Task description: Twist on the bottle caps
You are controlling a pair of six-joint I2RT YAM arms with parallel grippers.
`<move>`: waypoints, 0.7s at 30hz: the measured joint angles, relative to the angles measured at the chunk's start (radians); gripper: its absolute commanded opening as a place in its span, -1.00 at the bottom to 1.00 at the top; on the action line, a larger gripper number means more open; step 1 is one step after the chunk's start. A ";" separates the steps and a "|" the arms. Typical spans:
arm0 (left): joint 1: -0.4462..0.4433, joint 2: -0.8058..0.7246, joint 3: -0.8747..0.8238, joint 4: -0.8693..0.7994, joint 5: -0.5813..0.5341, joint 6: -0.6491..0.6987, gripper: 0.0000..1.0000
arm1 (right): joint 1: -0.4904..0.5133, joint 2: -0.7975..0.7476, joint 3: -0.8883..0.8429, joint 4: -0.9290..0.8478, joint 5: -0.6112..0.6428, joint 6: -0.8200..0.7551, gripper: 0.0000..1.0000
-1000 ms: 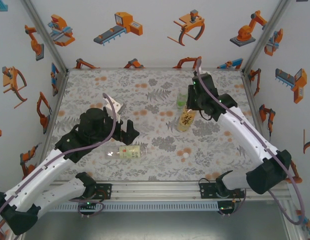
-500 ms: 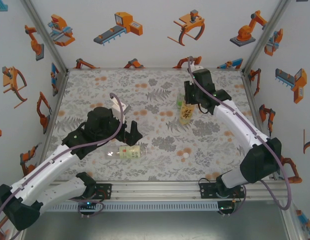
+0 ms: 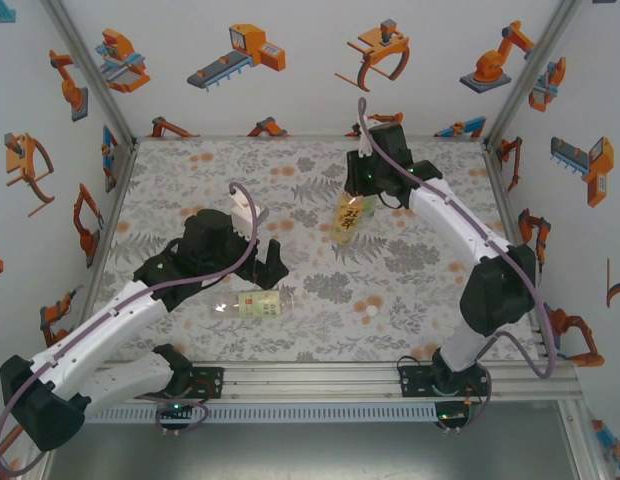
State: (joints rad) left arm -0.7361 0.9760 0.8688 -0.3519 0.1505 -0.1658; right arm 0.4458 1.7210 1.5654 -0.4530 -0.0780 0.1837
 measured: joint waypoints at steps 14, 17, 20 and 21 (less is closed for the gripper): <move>0.018 0.038 0.014 0.008 0.007 0.014 0.94 | 0.002 0.251 0.340 -0.112 0.045 0.002 -0.66; 0.019 0.045 0.014 0.008 0.008 0.018 0.94 | 0.006 0.260 0.356 -0.126 0.047 -0.001 -0.32; 0.024 0.045 0.014 0.008 0.011 0.021 0.93 | 0.014 0.261 0.360 -0.137 0.053 -0.002 0.00; 0.026 0.045 0.014 0.008 0.011 0.022 0.94 | 0.017 0.261 0.361 -0.142 0.053 -0.002 0.06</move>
State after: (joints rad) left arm -0.7105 1.0214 0.8829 -0.3439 0.1619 -0.1440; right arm 0.4629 1.9823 1.9263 -0.5953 -0.0250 0.1814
